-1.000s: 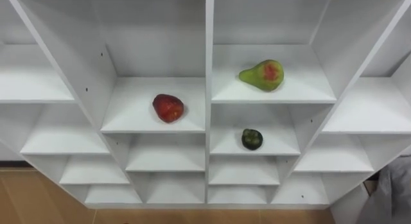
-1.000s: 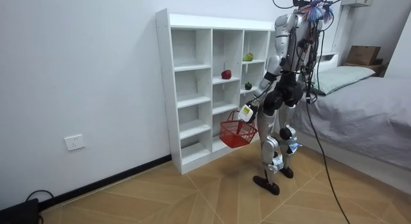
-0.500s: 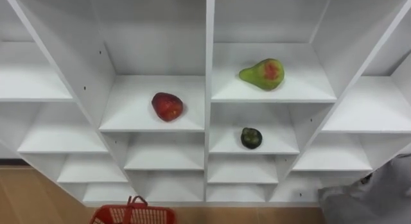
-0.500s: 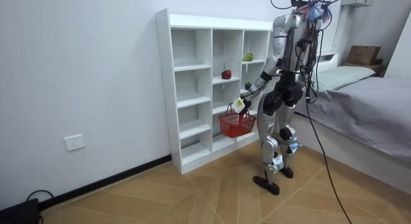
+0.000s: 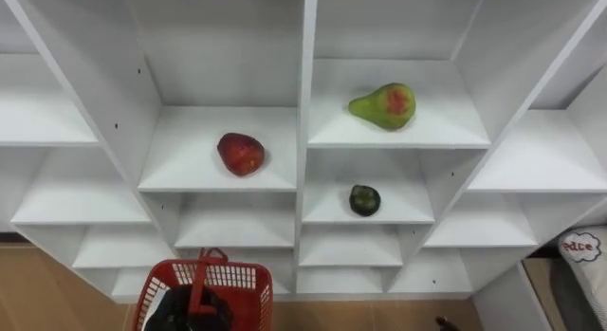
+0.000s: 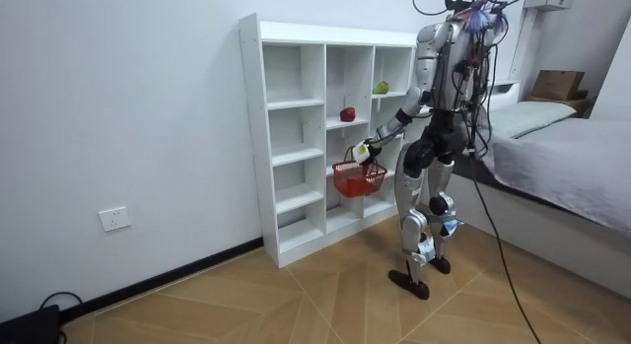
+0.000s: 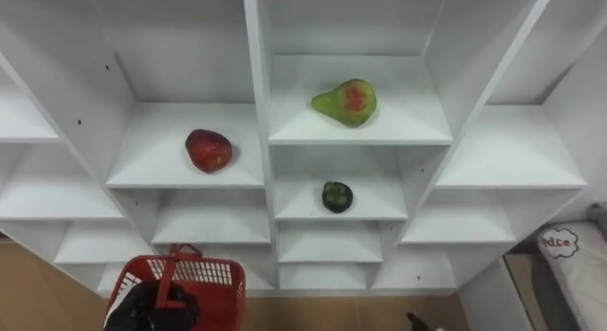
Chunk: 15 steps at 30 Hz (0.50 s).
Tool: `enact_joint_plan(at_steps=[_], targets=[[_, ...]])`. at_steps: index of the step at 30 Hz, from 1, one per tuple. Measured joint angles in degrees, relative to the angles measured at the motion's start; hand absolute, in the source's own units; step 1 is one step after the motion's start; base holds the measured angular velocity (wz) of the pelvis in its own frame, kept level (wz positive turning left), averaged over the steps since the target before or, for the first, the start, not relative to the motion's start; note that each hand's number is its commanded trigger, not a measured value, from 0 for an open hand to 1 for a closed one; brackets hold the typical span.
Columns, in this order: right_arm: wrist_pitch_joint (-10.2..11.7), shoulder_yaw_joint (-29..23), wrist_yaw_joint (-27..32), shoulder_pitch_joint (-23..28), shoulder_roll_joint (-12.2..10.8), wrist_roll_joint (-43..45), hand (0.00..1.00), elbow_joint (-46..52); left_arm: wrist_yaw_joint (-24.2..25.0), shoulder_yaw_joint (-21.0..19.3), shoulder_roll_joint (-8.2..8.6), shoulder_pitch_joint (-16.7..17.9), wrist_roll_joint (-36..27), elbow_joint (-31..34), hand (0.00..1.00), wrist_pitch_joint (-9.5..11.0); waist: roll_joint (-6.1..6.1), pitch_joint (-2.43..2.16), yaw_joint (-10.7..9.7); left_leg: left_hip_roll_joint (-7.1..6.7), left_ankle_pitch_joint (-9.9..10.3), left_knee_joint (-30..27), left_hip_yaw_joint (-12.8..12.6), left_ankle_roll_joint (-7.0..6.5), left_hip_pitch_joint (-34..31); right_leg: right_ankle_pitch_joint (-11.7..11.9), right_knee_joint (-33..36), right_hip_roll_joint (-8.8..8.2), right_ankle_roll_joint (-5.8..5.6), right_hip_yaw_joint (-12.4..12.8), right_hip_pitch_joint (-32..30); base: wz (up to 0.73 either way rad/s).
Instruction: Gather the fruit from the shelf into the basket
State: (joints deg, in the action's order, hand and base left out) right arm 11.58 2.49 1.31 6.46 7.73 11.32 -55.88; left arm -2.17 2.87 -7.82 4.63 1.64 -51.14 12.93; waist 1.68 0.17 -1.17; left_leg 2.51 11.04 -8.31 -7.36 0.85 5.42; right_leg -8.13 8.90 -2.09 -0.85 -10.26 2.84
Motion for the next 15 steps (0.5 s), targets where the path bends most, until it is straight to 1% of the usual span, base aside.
enact_joint_plan(at_steps=[1, 2, 3, 4, 5, 7, 11, 12, 15], targets=[[0.0, 0.5, 0.1, 0.1, 0.0, 0.3, 0.00, 1.6, 0.0, 0.5, -0.13, -0.2, -0.2, 0.1, 1.00, 0.5, -0.10, -0.01, 0.0, 0.02, 0.0, 0.0, 0.0, 0.00, 0.0, 0.0, 0.0, 0.02, 0.02, 0.0, 0.0, 0.00], [0.2, 1.4, 0.4, 0.3, 0.0, 0.9, 0.00, 5.4, -0.1, 1.6, -0.19, -0.6, -0.4, 0.1, 1.00, 1.2, -0.45, -0.02, 0.0, 0.04, 0.0, 0.0, 0.0, 0.00, 0.2, 0.0, -0.1, 0.04, 0.05, 0.0, 0.0, 0.00], [1.3, 2.1, 0.7, 0.4, 0.0, 1.6, 0.00, 8.2, -0.1, 2.6, -0.19, -0.8, -0.4, 0.1, 1.00, 1.5, -0.78, -0.17, -0.1, 0.04, 0.0, 0.0, 0.0, 0.00, 0.3, 0.1, -0.1, 0.05, 0.06, 0.0, 0.1, 0.00], [2.1, 3.0, 1.1, 0.4, 0.0, 2.2, 0.00, 10.0, 0.0, 3.2, -0.04, -0.8, -0.4, 0.1, 1.00, 1.6, -1.02, -0.32, -0.1, 0.06, 0.0, 0.0, 0.0, 0.00, 0.3, 0.1, 0.0, 0.07, 0.06, 0.0, 0.1, 0.00], [2.4, 3.1, 1.1, 0.4, -0.1, 2.5, 0.00, 10.8, 0.0, 3.3, 0.07, -0.8, -0.4, 0.1, 1.00, 1.6, -1.11, -0.35, -0.1, 0.08, 0.0, 0.0, 0.0, 0.00, 0.3, 0.1, 0.0, 0.08, 0.08, 0.0, 0.1, 0.00], [2.4, 3.2, 1.1, 1.3, -0.2, 4.0, 0.00, 14.7, 0.0, 3.8, 0.08, -0.5, 0.1, 0.3, 1.00, 1.6, -1.27, -0.24, -0.1, 0.09, 0.0, -0.2, 0.1, 0.00, 0.2, 0.1, 0.0, 0.08, 0.11, 0.0, 0.1, 0.00], [2.1, 3.2, 0.9, 3.1, -0.1, 5.5, 0.00, 20.4, 0.2, 4.1, -0.15, 0.7, 0.2, 2.7, 1.00, 1.4, -1.00, -0.17, -0.1, 0.10, 0.0, -0.2, 0.0, 0.00, 0.0, 0.1, 0.0, 0.06, 0.10, 0.0, -0.1, 0.00], [2.1, 3.4, 0.6, 4.2, -0.1, 5.6, 0.00, 23.3, 0.6, 4.1, -0.15, 1.1, 0.2, 3.6, 1.00, 1.4, -0.84, -0.15, 0.0, 0.10, 0.0, -0.2, -0.1, 0.00, 0.0, 0.1, 0.0, 0.07, 0.10, 0.1, -0.2, 0.00], [2.3, 3.5, -0.4, 6.6, 0.0, 6.3, 0.00, 29.1, 2.2, 4.1, -0.16, 1.9, 0.2, 4.6, 1.00, 1.4, -0.51, -0.37, -0.1, 0.10, 0.0, -0.2, -0.3, 0.00, -0.6, 0.1, 0.1, 0.08, 0.11, 0.3, -0.7, -0.02]])
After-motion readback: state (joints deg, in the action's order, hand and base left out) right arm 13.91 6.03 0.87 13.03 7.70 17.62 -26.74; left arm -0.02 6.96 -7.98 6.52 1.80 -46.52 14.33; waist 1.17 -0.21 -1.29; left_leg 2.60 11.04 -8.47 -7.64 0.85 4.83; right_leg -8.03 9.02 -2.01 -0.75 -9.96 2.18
